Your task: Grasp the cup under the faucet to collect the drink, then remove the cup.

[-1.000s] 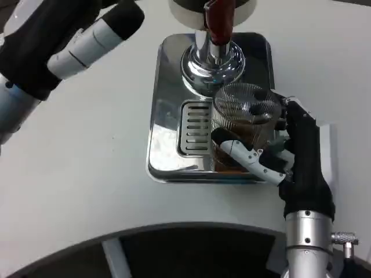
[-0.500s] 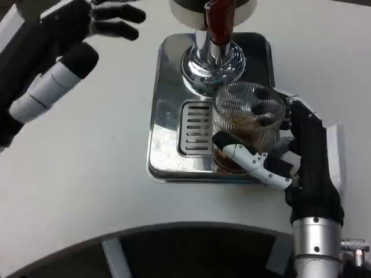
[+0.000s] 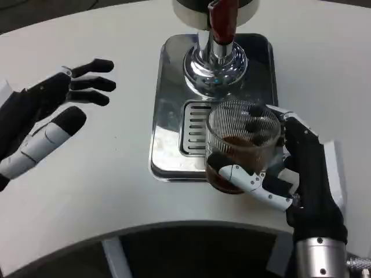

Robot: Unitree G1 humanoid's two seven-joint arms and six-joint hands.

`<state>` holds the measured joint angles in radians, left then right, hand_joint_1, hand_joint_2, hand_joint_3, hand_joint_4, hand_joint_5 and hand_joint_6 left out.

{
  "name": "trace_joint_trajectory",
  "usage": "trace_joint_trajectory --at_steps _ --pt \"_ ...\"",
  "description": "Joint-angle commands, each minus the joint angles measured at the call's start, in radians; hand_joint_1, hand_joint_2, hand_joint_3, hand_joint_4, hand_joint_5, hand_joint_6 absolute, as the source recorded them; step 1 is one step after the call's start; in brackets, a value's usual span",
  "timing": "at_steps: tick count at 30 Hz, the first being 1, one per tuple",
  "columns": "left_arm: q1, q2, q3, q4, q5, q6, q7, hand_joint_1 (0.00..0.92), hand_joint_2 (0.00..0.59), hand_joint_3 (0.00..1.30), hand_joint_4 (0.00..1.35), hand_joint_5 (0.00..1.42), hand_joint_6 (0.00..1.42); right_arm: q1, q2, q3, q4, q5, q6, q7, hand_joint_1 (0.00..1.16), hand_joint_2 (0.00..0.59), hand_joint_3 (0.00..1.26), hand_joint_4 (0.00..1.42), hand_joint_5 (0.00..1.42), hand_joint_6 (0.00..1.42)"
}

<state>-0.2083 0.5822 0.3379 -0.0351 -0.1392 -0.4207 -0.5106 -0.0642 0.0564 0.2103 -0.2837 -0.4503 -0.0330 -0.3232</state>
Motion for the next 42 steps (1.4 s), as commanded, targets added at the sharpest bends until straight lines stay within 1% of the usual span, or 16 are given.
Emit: trace_joint_trajectory --at_steps 1,6,8,11,19,23,28,31,33,42 --pt "0.058 0.016 0.015 0.02 0.029 -0.031 0.017 0.0 0.105 0.24 0.29 0.36 0.27 0.019 0.01 0.015 -0.058 0.001 -0.023 0.016 1.01 0.099 0.85 0.97 1.08 1.19" --pt "0.09 0.022 0.016 0.015 0.057 -0.043 0.023 0.0 0.105 0.24 0.29 0.35 0.27 0.03 0.01 0.018 -0.086 0.001 -0.022 0.037 1.07 0.1 0.86 0.97 1.07 1.21" --pt "0.109 0.036 0.01 0.002 0.087 -0.044 0.023 0.0 0.106 0.24 0.29 0.34 0.26 0.034 0.011 0.021 -0.097 -0.002 -0.024 0.042 1.08 0.101 0.87 0.97 1.07 1.21" --pt "0.135 0.051 0.0 -0.023 0.126 -0.048 0.022 0.0 0.106 0.23 0.24 0.28 0.21 0.044 0.004 0.029 -0.125 -0.009 -0.035 0.055 1.08 0.101 0.88 0.98 1.07 1.21" --pt "0.187 0.063 -0.005 -0.101 0.176 -0.05 0.031 0.0 0.106 0.2 0.19 0.23 0.17 0.063 -0.011 0.035 -0.165 0.008 -0.039 0.096 1.09 0.102 0.9 0.99 1.08 1.21" --pt "0.219 0.07 0.001 -0.133 0.192 -0.049 0.029 0.0 0.106 0.2 0.18 0.21 0.15 0.063 -0.028 0.032 -0.169 0.016 -0.049 0.118 1.1 0.102 0.9 0.99 1.09 1.21" --pt "0.255 0.091 0.002 -0.179 0.244 -0.023 0.027 0.0 0.106 0.14 0.09 0.12 0.12 0.059 -0.047 0.032 -0.173 0.015 -0.07 0.133 1.1 0.102 0.91 1.0 1.1 1.21" --pt "0.286 0.108 -0.002 -0.223 0.289 0.01 0.02 0.0 0.106 0.1 0.04 0.07 0.09 0.071 -0.072 0.036 -0.185 0.017 -0.092 0.152 1.1 0.102 0.91 1.0 1.1 1.21" --pt "0.301 0.113 -0.002 -0.245 0.306 0.024 0.018 0.0 0.106 0.09 0.01 0.05 0.07 0.079 -0.084 0.036 -0.191 0.021 -0.103 0.163 1.1 0.102 0.92 1.01 1.1 1.21" --pt "0.359 0.115 0.011 -0.31 0.353 0.055 0.032 0.0 0.106 0.05 0.0 0.0 0.04 0.106 -0.137 0.023 -0.235 0.046 -0.142 0.216 1.1 0.095 0.92 1.02 1.11 1.23"
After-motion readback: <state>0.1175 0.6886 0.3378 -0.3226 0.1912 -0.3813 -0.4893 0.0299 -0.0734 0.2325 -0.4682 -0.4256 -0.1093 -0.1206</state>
